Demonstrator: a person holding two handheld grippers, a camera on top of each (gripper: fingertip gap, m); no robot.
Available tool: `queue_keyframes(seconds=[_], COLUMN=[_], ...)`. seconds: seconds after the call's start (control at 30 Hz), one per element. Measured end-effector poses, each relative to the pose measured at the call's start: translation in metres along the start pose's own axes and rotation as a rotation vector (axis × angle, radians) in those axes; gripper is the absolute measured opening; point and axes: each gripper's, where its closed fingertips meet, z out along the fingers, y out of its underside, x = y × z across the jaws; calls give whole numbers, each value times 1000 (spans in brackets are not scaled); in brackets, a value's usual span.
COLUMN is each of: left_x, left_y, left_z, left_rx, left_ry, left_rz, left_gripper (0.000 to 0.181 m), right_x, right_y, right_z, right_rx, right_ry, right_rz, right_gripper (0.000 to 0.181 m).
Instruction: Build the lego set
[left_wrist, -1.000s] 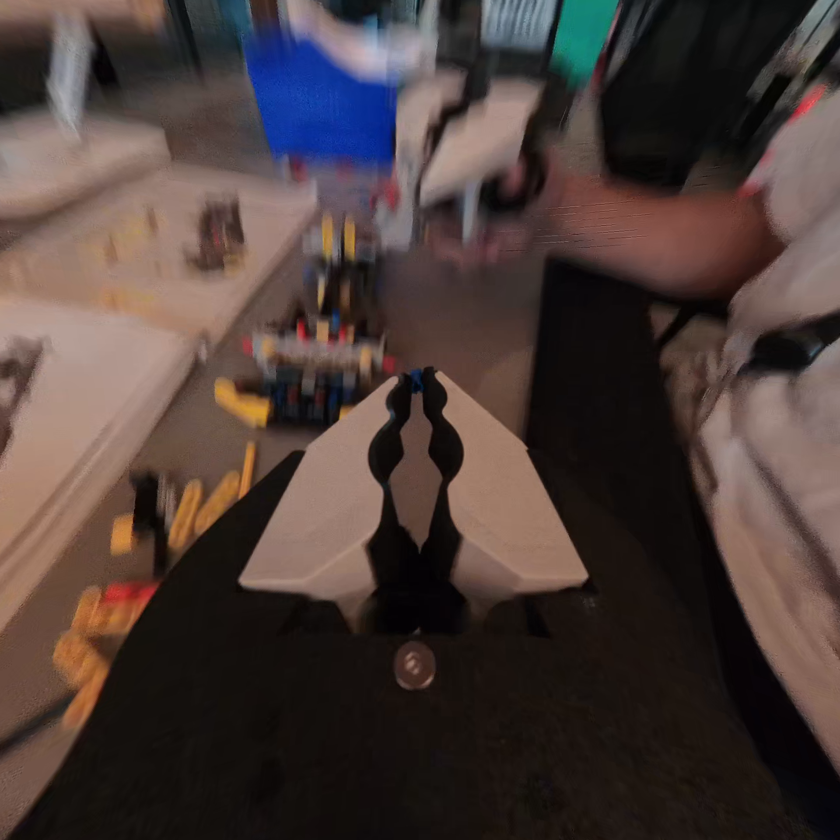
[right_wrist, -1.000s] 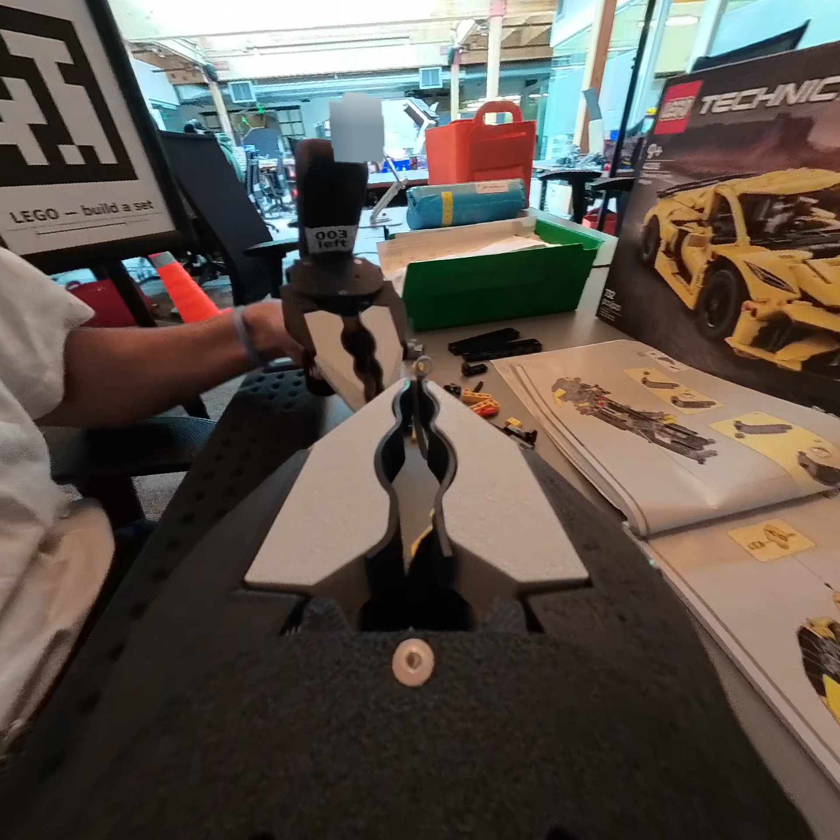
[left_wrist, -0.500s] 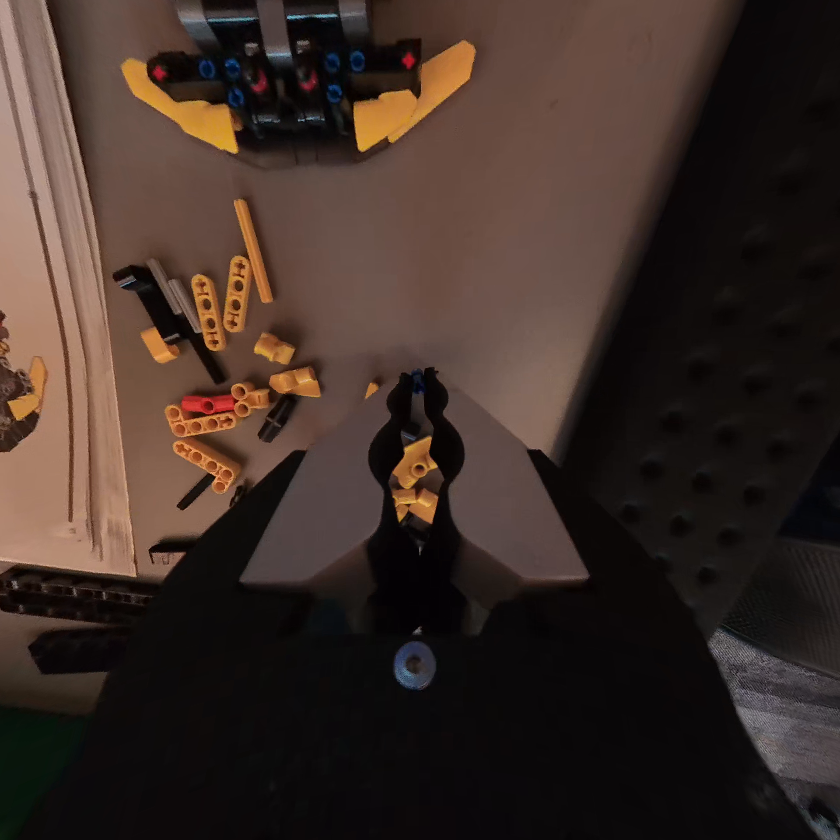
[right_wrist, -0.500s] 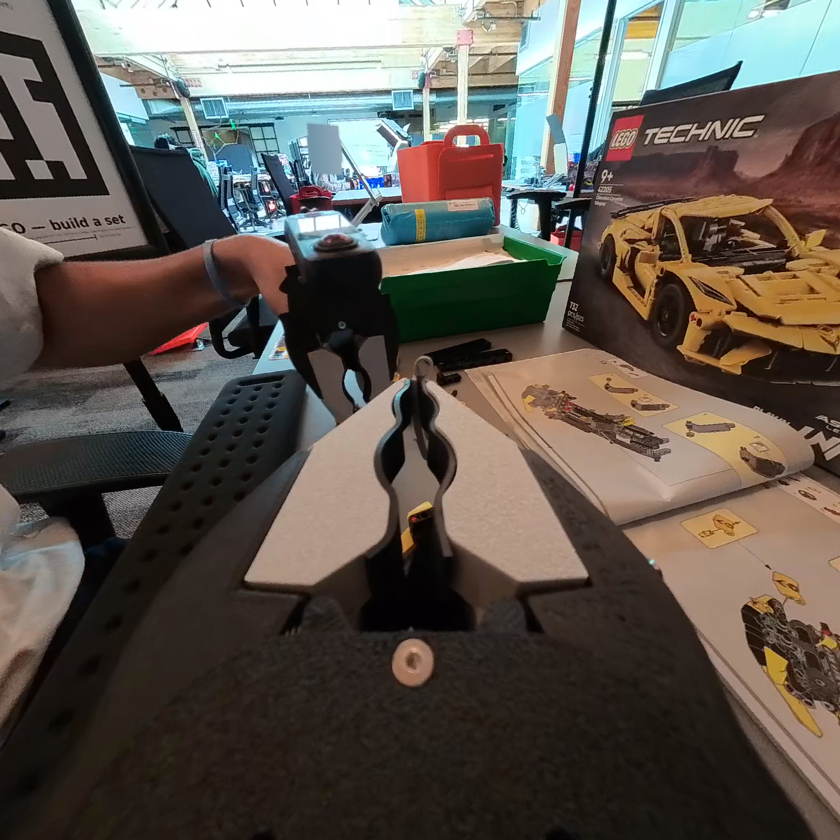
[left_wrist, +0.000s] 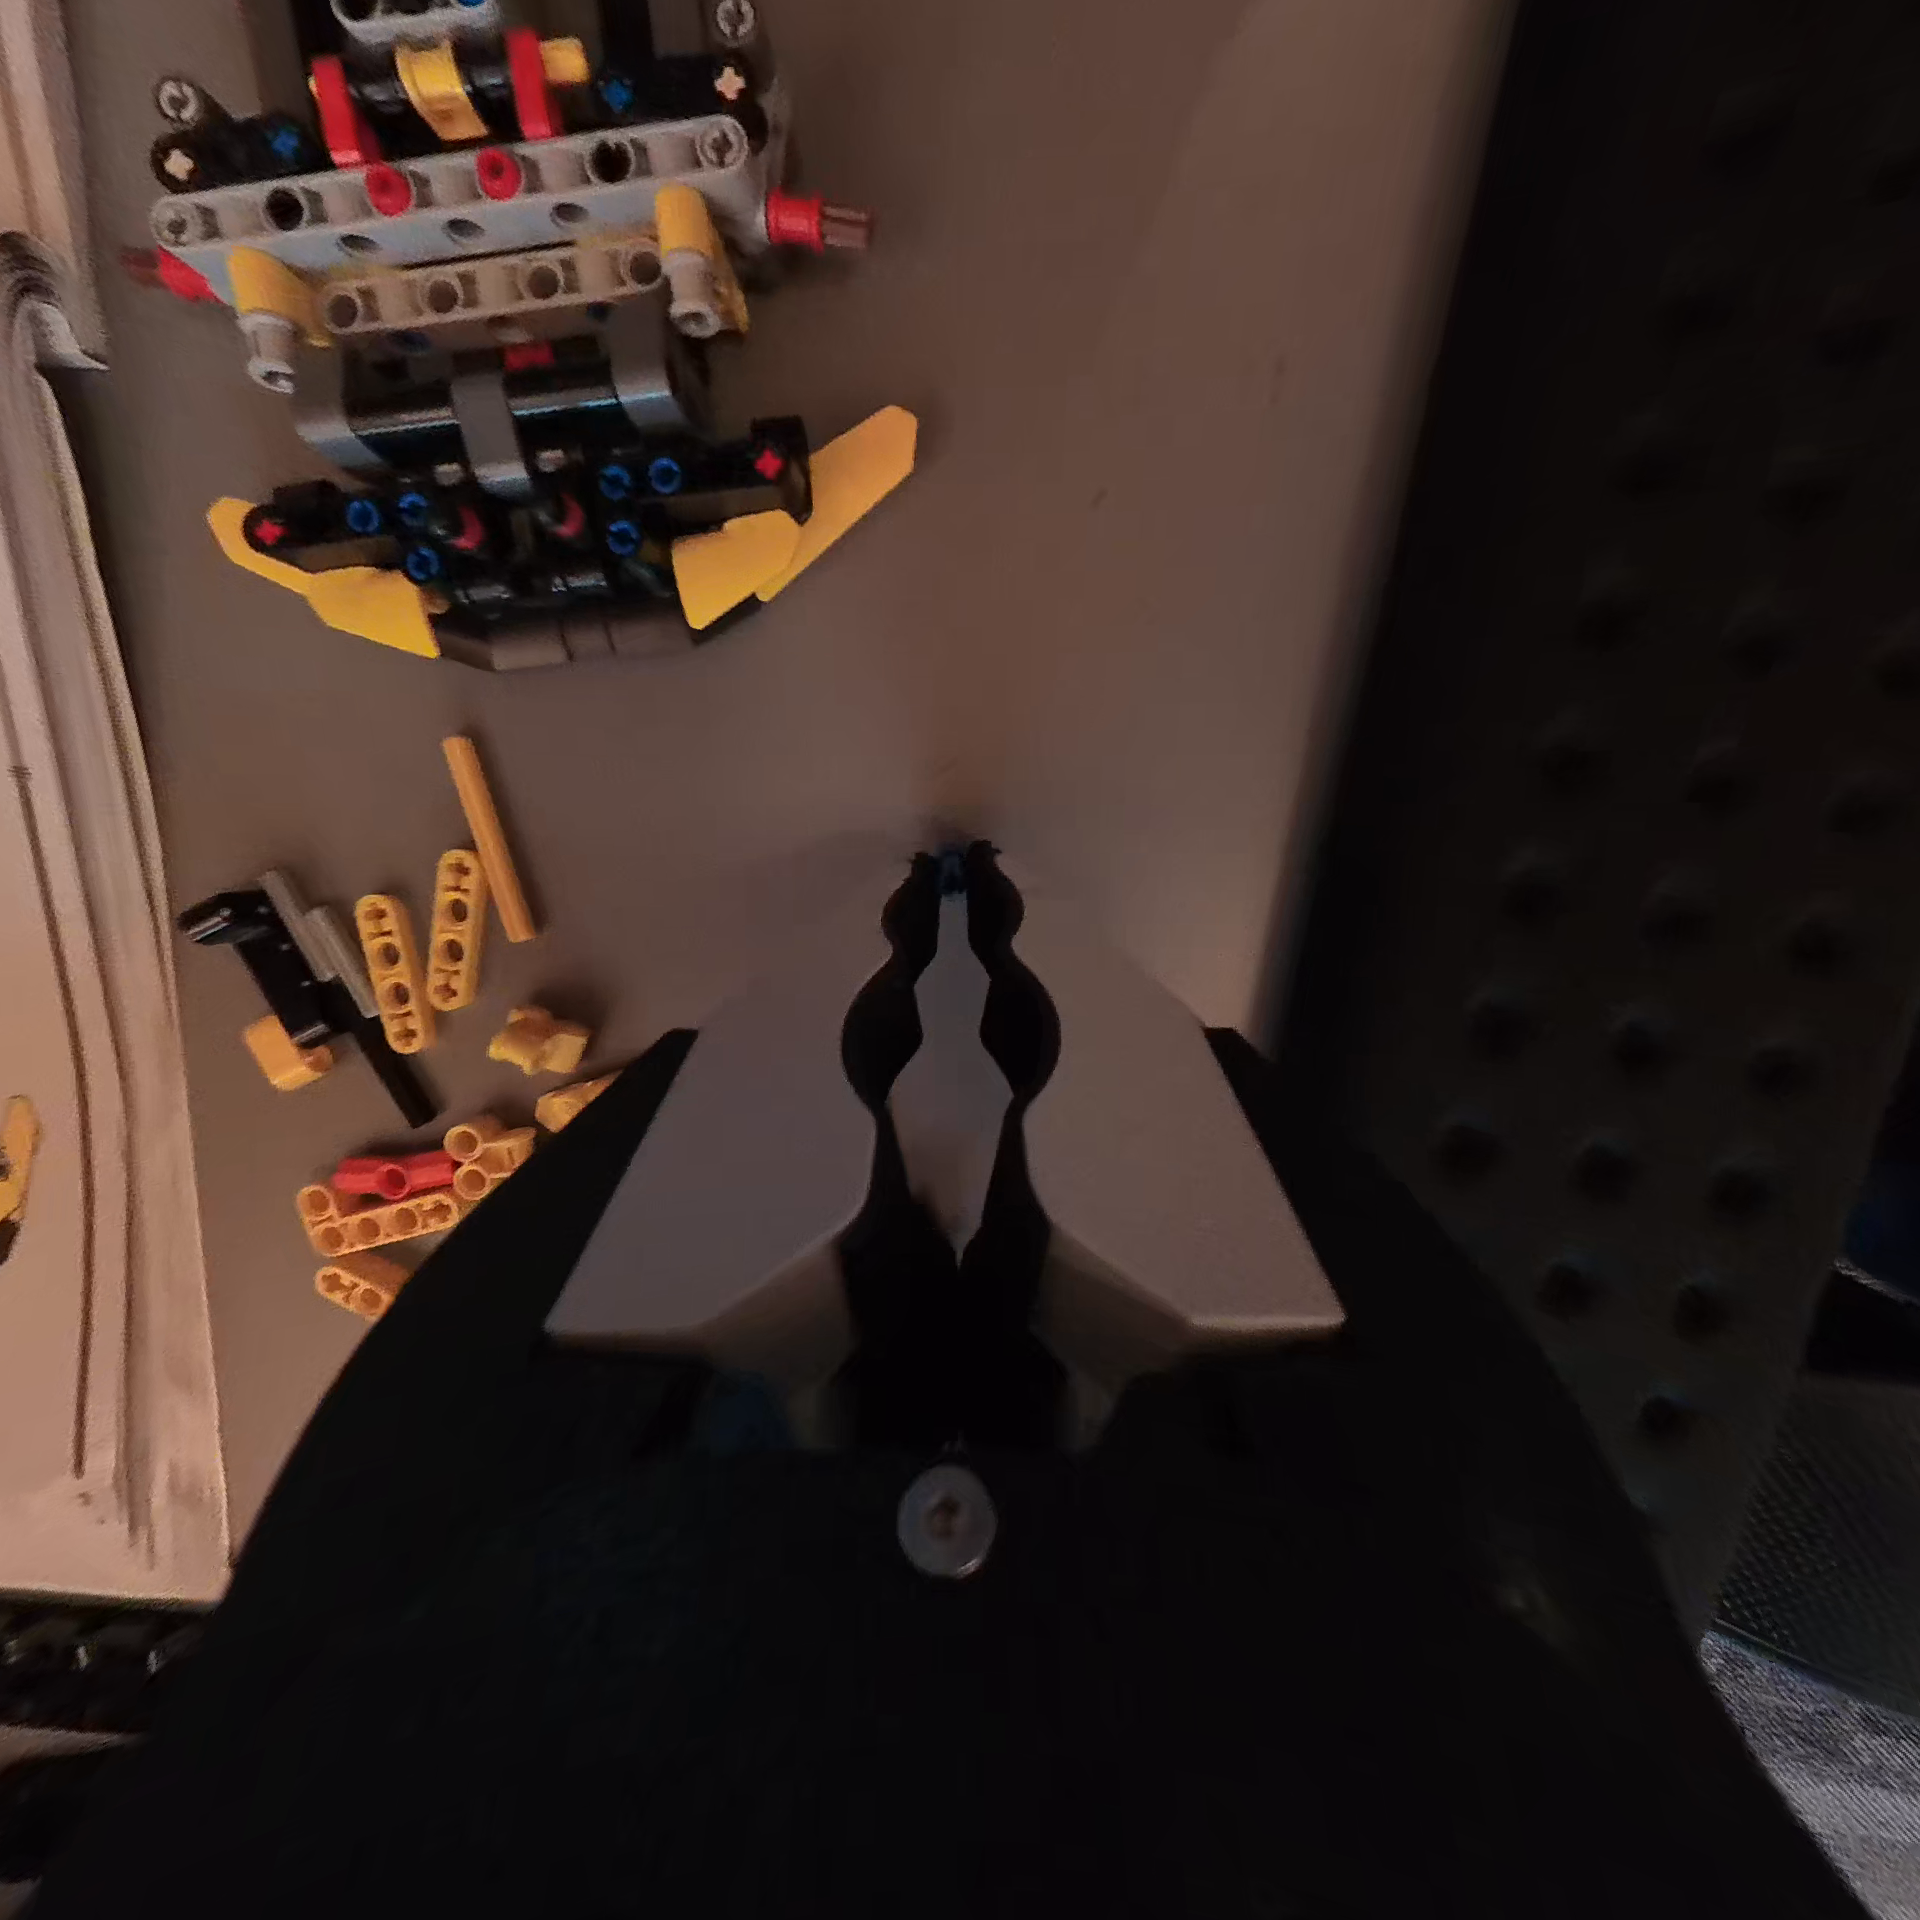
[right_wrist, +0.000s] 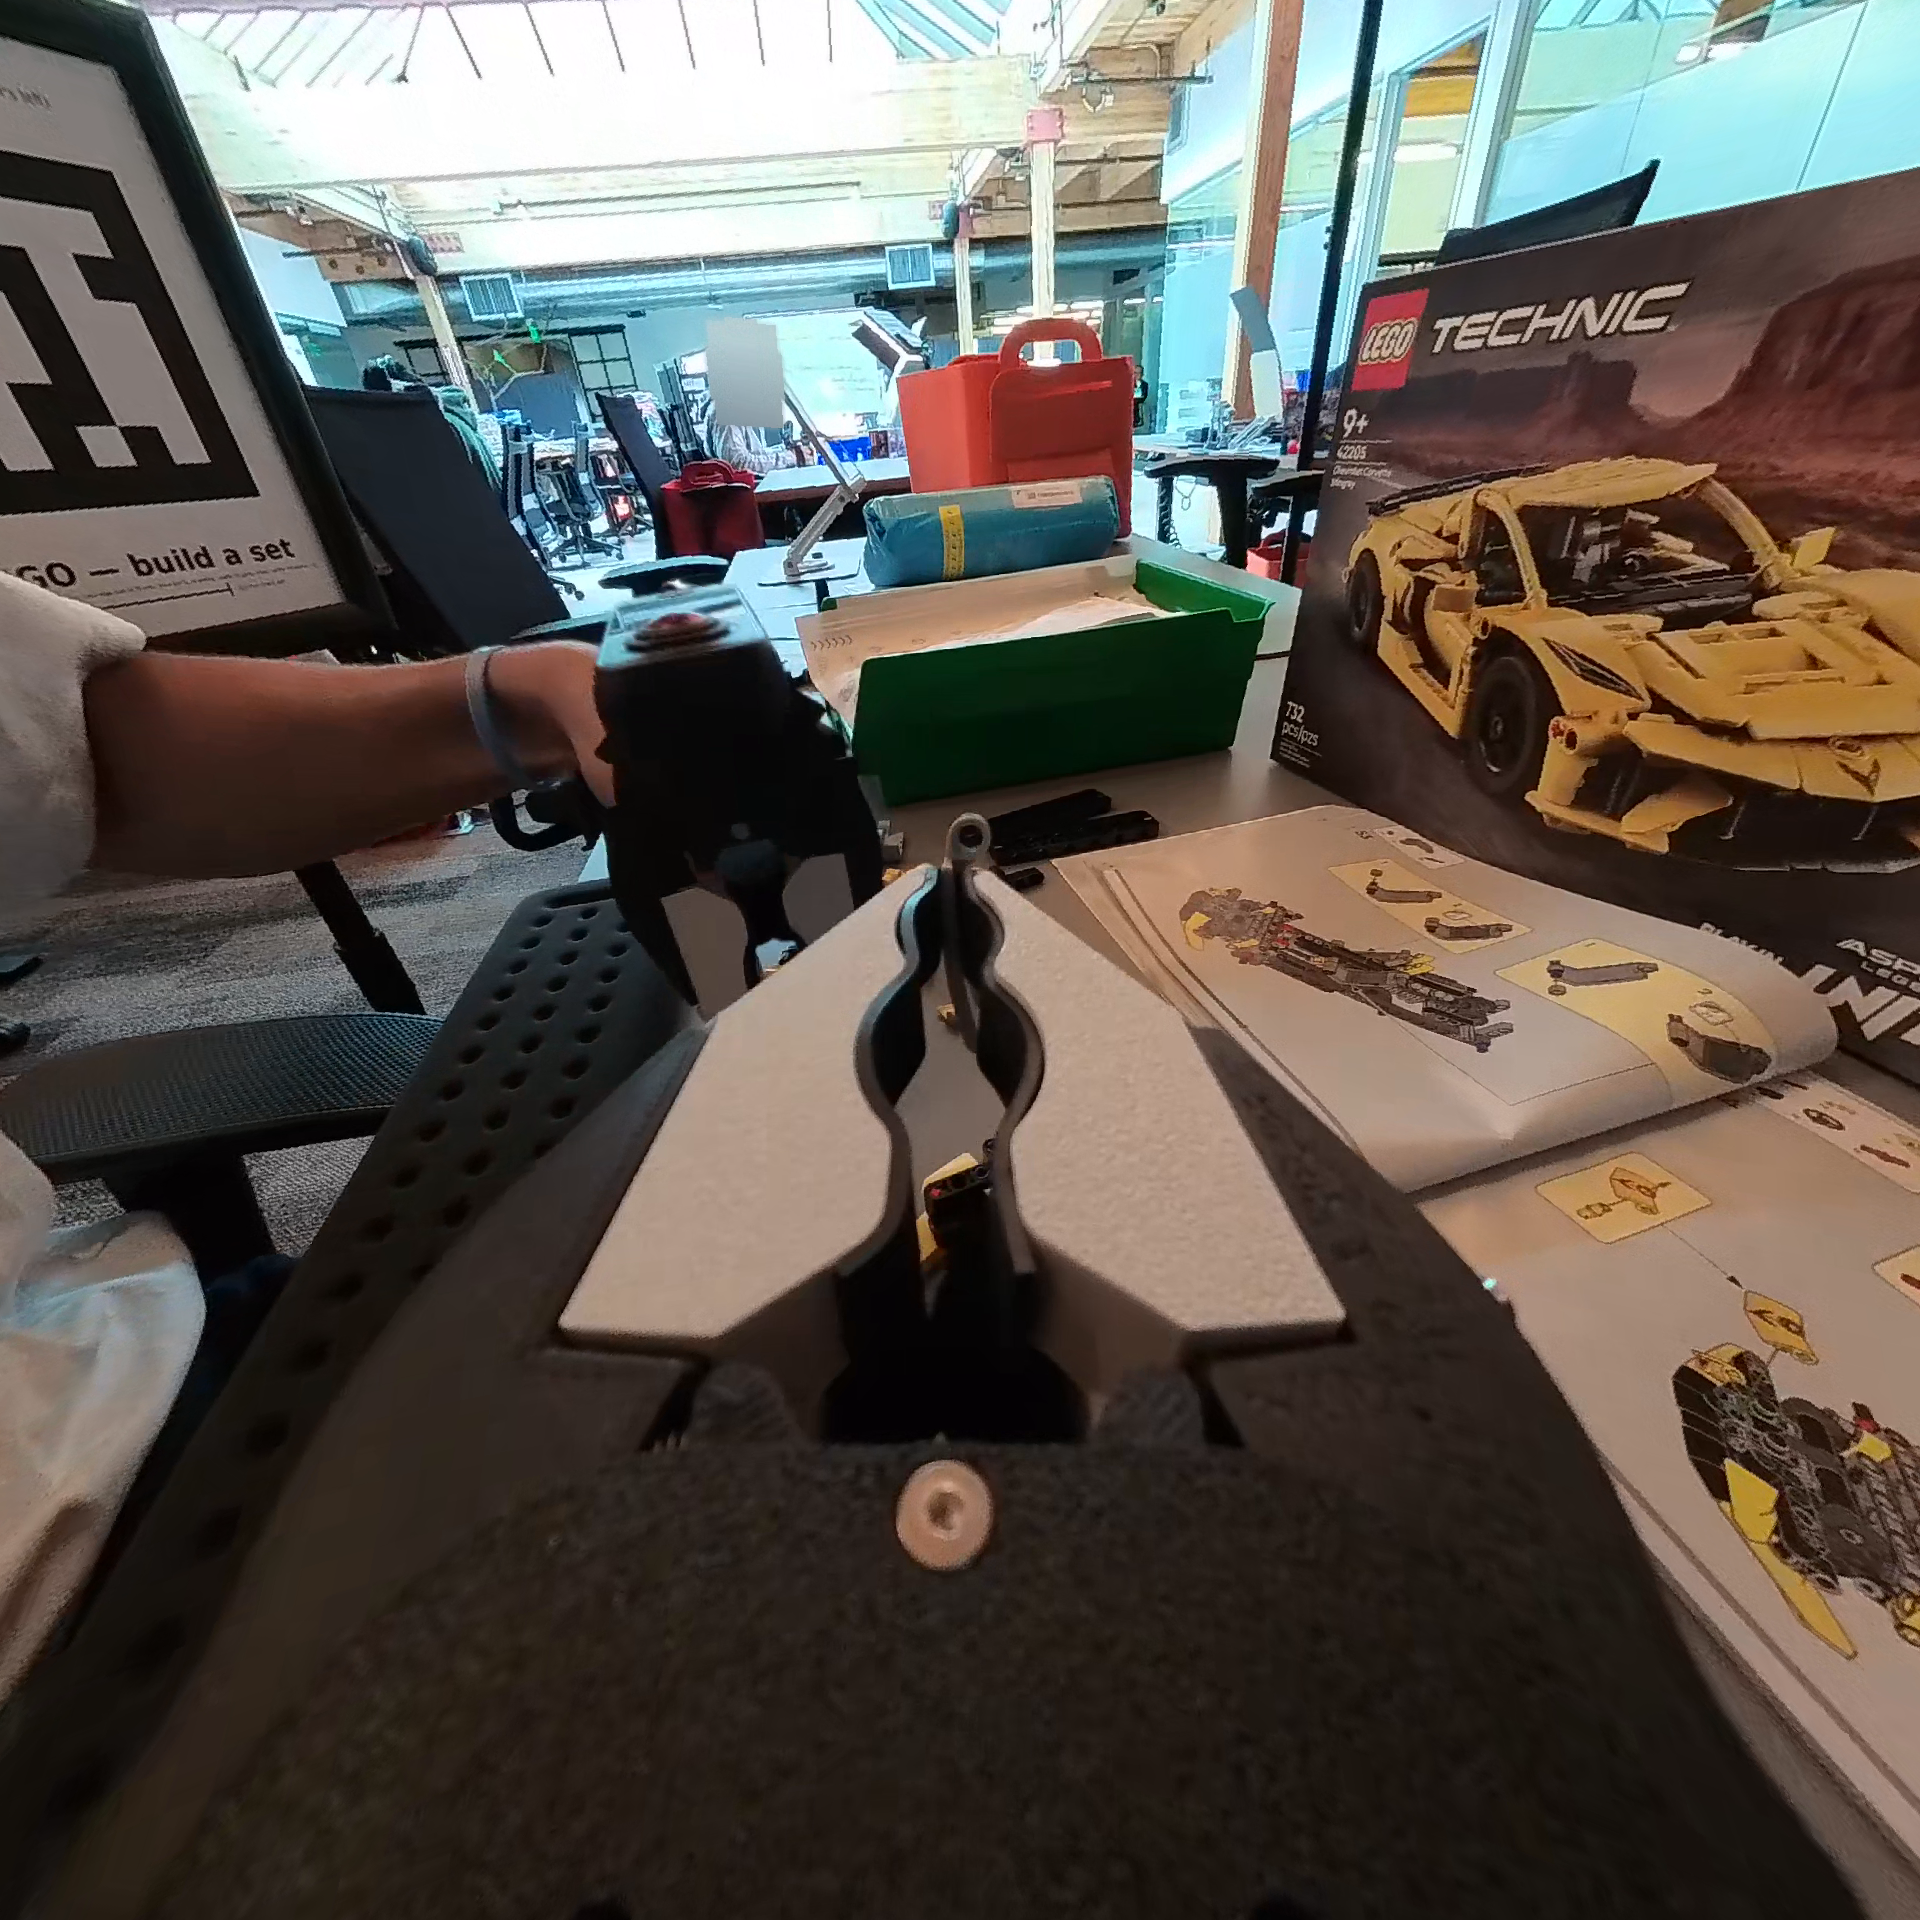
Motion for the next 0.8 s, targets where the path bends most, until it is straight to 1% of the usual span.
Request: queue_keyframes(seconds=[0.07,0.13,0.33,0.43,0.53,0.67,0.8], left_x=[1,0,3,4,3,-1,-9], left_y=[3,5,12,17,19,21,22], left_z=[-1,-3,-13,-19,-19,-15,-12], left_rx=[-17,-20,-35,-76,-142,-237,-300], left_ry=[1,-7,-21,-33,-60,-92,-66], left_rz=[-4,-8,-12,-2,65,202,229], left_gripper=[5,11,11,10,10,12,17], right_x=[0,0,0,0,0,1,2], right_y=[0,0,2,2,2,4,4], right_z=[0,0,1,1,1,1,0], right_rx=[-2,-1,-9,-12,-13,-19,-19], right_ry=[0,-1,-6,-6,-7,-4,-2], right_rz=[0,0,3,4,6,7,7], right_gripper=[0,0,1,1,1,1,0])
